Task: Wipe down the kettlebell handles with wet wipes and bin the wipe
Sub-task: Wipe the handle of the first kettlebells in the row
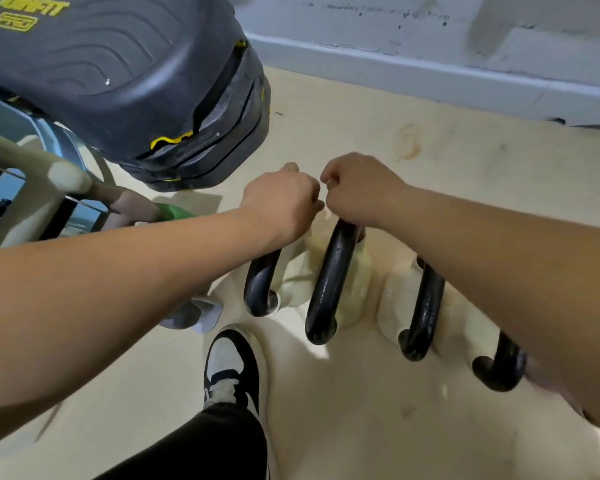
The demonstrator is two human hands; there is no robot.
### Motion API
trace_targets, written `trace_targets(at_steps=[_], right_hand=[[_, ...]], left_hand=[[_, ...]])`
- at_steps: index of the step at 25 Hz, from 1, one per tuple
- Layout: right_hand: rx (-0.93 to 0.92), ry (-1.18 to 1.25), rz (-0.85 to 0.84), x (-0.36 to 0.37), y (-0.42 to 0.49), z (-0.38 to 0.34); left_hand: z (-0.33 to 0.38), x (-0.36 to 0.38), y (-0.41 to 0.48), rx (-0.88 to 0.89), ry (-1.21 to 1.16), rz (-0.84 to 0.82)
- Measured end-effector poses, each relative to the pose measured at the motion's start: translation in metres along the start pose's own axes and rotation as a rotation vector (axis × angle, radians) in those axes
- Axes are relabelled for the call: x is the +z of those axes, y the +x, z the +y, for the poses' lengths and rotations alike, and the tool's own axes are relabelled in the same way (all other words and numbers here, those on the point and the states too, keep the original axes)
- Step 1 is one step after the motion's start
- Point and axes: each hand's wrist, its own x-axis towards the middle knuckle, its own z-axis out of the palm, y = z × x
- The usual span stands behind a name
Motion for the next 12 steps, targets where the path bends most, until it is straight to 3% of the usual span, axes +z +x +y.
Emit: trace_targets(at_steps=[7, 12], right_hand=[[0.139, 0.2, 0.045, -0.007, -0.017, -0.018], [0.142, 0.421, 0.123, 0.006, -0.027, -0.041]], left_hand=[[-0.018, -0.001, -0.047, -0.069, -0.375, -0.014], [-0.014, -0.005, -0.035, -0.218, -0.479, -0.12]])
